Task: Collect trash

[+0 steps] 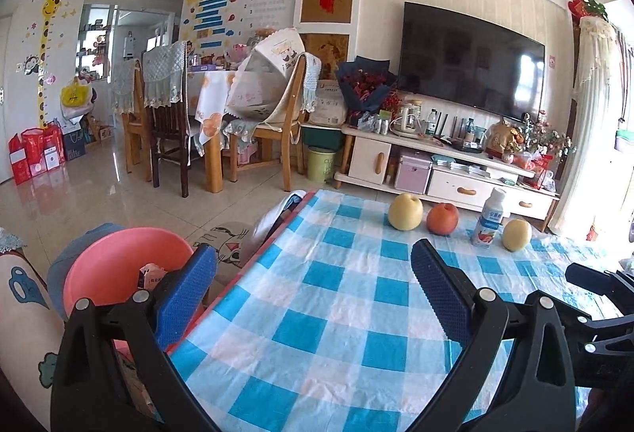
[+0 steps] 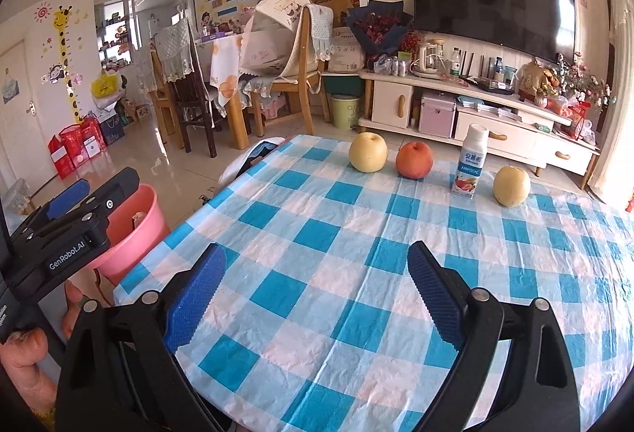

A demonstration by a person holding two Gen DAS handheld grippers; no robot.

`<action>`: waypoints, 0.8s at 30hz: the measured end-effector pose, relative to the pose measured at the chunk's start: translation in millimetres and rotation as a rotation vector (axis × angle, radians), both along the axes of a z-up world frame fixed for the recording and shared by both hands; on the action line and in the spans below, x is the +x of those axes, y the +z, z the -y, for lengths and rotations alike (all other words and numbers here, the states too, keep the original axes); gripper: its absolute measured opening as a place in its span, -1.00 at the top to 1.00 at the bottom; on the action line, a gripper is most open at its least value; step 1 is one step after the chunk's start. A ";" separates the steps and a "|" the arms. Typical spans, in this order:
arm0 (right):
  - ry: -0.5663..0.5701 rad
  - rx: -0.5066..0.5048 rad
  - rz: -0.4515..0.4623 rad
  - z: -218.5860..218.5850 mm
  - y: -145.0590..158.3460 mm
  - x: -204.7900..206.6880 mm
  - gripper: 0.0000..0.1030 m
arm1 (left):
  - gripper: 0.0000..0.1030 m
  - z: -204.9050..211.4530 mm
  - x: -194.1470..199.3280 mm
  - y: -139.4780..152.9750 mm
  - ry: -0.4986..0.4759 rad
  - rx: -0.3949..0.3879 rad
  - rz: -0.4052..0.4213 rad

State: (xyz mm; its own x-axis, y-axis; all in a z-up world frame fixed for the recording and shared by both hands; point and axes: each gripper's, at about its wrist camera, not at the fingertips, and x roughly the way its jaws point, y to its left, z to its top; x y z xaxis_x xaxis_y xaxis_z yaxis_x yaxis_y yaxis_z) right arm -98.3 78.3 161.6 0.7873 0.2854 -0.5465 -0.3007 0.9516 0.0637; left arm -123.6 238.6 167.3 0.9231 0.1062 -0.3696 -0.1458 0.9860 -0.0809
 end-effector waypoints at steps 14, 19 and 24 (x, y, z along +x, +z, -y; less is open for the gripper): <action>-0.040 0.060 0.068 38.7 17.7 -20.1 -0.79 | -0.92 50.6 -19.4 27.5 -0.049 0.076 -0.004; -0.053 0.074 0.092 50.0 22.2 -28.5 -0.79 | -0.92 64.1 -30.5 36.9 -0.044 0.111 0.031; -0.075 0.082 0.114 62.3 25.6 -37.0 -0.79 | -0.92 77.6 -38.9 46.1 -0.047 0.128 0.052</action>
